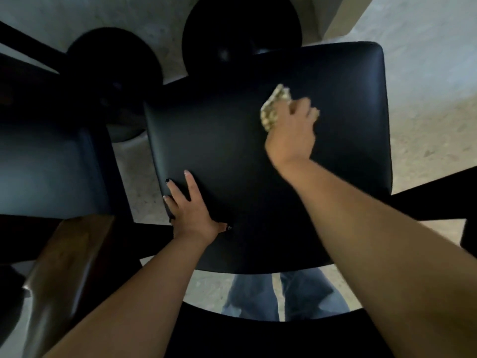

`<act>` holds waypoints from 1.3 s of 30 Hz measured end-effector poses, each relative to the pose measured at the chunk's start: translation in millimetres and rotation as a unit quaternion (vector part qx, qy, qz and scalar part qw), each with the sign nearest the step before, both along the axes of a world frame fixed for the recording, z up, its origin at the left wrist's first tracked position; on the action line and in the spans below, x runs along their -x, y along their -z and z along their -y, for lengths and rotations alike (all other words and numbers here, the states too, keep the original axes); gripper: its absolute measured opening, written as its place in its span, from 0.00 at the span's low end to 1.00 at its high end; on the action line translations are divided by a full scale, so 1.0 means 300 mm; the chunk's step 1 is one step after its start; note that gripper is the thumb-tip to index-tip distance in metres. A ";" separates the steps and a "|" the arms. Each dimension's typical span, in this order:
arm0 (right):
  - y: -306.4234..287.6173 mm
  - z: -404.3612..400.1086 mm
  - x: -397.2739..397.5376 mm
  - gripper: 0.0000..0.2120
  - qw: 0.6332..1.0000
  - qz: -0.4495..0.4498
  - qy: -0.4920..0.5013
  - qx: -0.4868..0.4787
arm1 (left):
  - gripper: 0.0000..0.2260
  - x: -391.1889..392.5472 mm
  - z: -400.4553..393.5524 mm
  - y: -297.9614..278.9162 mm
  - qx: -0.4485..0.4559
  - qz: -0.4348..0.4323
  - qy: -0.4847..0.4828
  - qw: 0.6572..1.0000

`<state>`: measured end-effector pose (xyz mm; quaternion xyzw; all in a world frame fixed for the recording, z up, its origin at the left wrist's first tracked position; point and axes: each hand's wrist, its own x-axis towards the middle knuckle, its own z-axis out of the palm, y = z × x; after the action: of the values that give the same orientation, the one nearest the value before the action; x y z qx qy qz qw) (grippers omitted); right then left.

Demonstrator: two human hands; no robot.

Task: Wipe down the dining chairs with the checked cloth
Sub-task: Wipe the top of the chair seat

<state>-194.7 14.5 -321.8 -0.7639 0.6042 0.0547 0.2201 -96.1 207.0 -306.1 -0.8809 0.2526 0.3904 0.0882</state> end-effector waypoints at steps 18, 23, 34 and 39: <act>-0.009 -0.386 0.342 0.22 0.992 -0.086 -0.094 -0.024 | 0.64 0.008 0.023 0.004 -0.019 -0.012 0.009 1.000; -0.013 -0.270 0.450 0.21 0.967 -0.147 0.201 -0.059 | 0.64 0.022 0.036 0.006 -0.029 -0.002 0.017 0.999; -0.040 -0.313 0.289 0.20 0.940 -0.027 0.311 -0.139 | 0.64 0.023 0.056 0.038 -0.067 0.004 0.011 0.998; -0.057 0.213 0.244 0.25 0.955 -0.021 0.296 -0.028 | 0.64 0.030 0.071 0.038 -0.087 0.008 0.004 0.996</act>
<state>-267.8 -49.5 -304.6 -0.5430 0.8060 0.0199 0.2347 -105.2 185.6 -317.6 -0.8718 0.2209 0.4038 0.1678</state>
